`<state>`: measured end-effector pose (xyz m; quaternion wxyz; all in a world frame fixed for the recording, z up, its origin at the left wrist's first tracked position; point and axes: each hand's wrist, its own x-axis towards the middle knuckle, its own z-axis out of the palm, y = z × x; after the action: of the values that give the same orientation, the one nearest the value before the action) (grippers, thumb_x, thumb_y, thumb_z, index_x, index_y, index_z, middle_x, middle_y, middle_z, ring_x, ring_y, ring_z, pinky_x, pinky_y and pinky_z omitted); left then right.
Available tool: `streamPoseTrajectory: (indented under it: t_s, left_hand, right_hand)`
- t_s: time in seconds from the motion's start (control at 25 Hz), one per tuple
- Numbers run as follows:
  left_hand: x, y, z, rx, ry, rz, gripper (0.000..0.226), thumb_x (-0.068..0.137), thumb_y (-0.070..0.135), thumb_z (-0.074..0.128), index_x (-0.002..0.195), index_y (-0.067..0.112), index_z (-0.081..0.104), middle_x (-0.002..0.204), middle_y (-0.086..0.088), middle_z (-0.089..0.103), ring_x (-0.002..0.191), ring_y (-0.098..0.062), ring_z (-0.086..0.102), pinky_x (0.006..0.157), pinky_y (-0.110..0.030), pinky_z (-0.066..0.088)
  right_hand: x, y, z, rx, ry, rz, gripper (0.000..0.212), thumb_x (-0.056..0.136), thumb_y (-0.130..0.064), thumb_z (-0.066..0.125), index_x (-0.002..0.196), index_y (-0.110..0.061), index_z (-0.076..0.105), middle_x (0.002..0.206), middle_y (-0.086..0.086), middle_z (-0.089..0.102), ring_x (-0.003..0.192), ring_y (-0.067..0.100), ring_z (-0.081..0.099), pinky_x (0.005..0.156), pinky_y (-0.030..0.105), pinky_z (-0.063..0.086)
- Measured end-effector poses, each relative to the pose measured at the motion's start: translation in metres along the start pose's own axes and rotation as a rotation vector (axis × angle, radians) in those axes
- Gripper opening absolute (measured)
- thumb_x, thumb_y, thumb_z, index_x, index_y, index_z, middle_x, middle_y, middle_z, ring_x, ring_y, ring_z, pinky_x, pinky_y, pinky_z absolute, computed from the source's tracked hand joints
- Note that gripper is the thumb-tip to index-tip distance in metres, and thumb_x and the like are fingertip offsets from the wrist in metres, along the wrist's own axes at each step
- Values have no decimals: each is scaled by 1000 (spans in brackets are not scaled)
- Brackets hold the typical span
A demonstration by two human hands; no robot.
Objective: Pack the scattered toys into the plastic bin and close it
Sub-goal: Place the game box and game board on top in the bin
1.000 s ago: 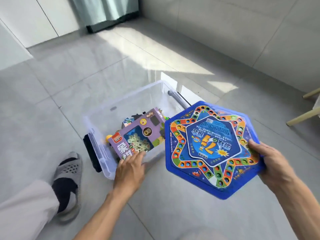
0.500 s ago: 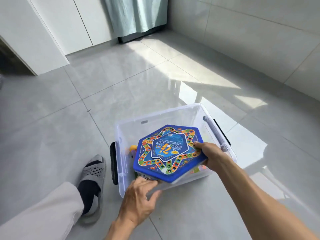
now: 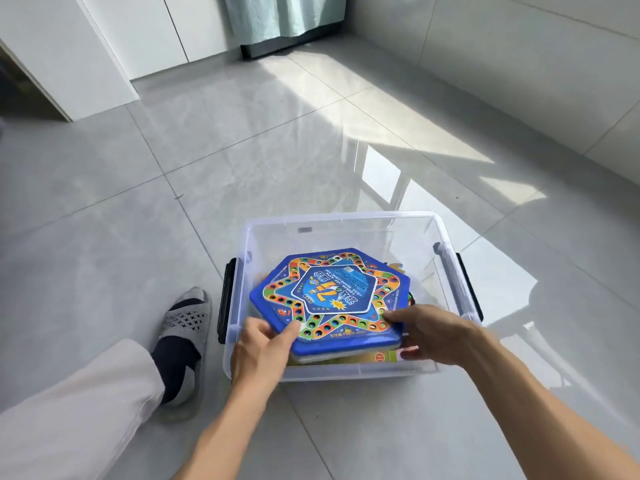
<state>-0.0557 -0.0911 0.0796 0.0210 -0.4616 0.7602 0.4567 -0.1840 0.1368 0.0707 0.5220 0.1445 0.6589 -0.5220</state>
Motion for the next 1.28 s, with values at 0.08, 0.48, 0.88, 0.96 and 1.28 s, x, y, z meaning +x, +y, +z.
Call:
streamPoseTrajectory:
  t_s: [0.08, 0.48, 0.88, 0.96, 1.28]
  left_hand:
    - [9, 3, -5, -156, -47, -88, 41, 79, 24, 78, 109, 16, 52, 97, -1, 67, 82, -17, 61, 62, -26, 43]
    - [36, 6, -1, 256, -243, -7, 40, 79, 12, 75, 111, 20, 54, 108, 1, 65, 99, -21, 61, 84, -29, 48]
    - [35, -57, -25, 410, 5, 286, 81, 89, 17, 62, 153, 9, 14, 151, -16, 38, 133, -41, 38, 109, -47, 32]
    - [40, -54, -26, 403, 6, 295, 78, 91, 13, 58, 153, 10, 11, 150, -18, 38, 131, -43, 38, 108, -49, 31]
    - [38, -30, -26, 405, -179, 149, 101, 79, 26, 77, 151, 11, 8, 152, -18, 32, 132, -41, 40, 107, -50, 34]
  right_hand:
    - [-5, 14, 2, 32, -30, 1, 14, 90, -21, 67, 97, -11, 60, 91, 8, 73, 73, 18, 65, 69, 30, 50]
    - [-8, 13, 7, -543, 203, 128, 42, 75, -56, 75, 86, -17, 62, 80, 0, 70, 65, 10, 59, 57, 25, 41]
    - [-24, 90, 11, -1196, 786, -713, 45, 96, -43, 28, 69, -21, 57, 64, 0, 65, 63, 26, 57, 66, 40, 46]
    - [-28, 95, 10, -1197, 799, -729, 48, 97, -49, 23, 72, -23, 56, 66, -3, 65, 64, 21, 56, 67, 36, 42]
    - [-67, 123, -12, -1208, 726, -825, 34, 91, -50, 49, 114, -27, 61, 108, -10, 67, 102, 15, 57, 92, 32, 50]
